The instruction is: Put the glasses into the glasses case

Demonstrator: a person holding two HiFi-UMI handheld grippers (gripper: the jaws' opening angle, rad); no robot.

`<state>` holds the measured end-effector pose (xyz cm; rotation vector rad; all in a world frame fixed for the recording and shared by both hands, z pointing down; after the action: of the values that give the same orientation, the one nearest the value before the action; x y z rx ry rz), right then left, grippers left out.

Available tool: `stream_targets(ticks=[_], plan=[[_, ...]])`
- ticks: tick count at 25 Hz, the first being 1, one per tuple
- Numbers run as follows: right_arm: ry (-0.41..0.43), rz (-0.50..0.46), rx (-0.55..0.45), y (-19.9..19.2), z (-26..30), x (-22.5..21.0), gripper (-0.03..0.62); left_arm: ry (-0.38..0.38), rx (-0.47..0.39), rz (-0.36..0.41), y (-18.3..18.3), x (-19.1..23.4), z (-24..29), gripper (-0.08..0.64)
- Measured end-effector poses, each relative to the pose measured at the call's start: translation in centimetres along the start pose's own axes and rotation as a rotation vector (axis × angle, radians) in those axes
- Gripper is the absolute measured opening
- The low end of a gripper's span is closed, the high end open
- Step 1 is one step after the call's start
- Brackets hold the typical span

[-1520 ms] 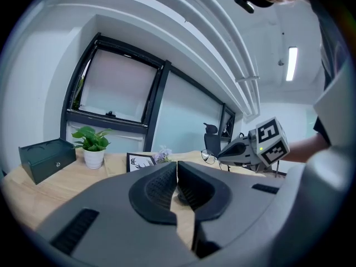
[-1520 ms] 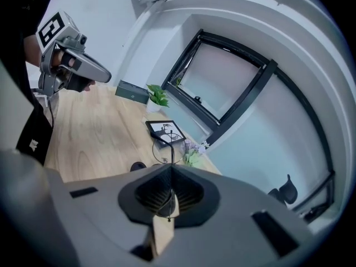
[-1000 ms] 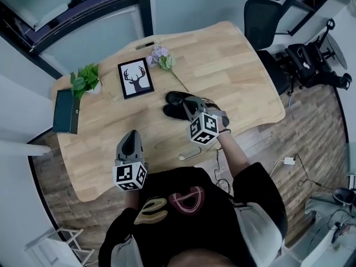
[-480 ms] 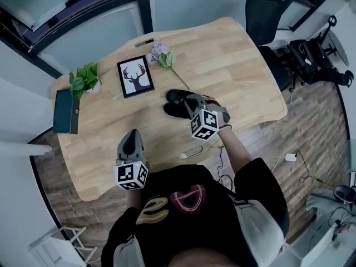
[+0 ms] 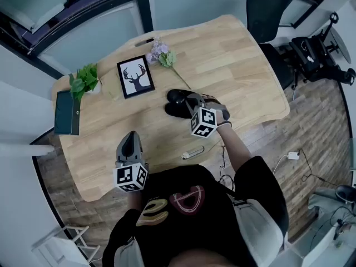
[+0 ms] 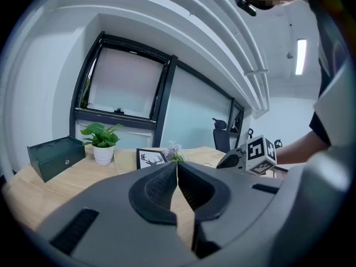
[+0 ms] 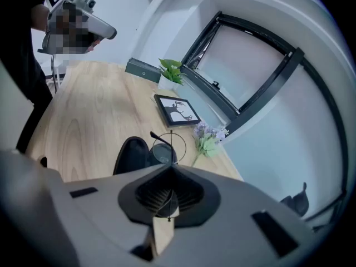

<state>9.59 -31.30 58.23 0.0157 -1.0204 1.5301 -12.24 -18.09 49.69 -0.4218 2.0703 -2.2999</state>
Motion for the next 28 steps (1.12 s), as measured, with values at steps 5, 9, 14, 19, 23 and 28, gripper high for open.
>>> stream_targets(ticks=[5, 9, 14, 19, 23, 28], plan=[[0.018, 0.005, 0.002, -0.4, 0.6, 0.3, 0.012, -0.004, 0.007, -0.004, -0.2, -0.4, 0.1, 0.018], [0.031, 0.009, 0.001, -0.6, 0.9, 0.7, 0.012, -0.008, 0.014, -0.007, -0.5, -0.7, 0.2, 0.018], [0.050, 0.016, 0.014, -1.2, 1.6, 1.1, 0.012, -0.013, 0.017, -0.013, -0.6, -0.9, 0.5, 0.018], [0.065, 0.017, 0.024, -1.8, 2.1, 1.4, 0.012, -0.024, 0.022, -0.019, -0.5, -1.4, 0.7, 0.018], [0.081, 0.010, 0.029, -2.0, 2.7, 1.5, 0.012, -0.023, 0.028, -0.016, -0.7, -1.4, 0.7, 0.018], [0.084, 0.004, 0.036, -2.5, 3.2, 1.5, 0.012, -0.018, 0.030, -0.017, -0.9, -1.4, 0.7, 0.018]])
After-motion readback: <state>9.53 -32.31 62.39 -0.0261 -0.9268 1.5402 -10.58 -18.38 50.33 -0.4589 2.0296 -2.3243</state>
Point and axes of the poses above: the fingertips, and each gripper's own axes: z forward along the fingers, x to its left, y out of its top, the point moved 3 cm from there along -z, backward along the fingers, and after that the axes turned 11 degrees about -x, right-handed, at the moved point
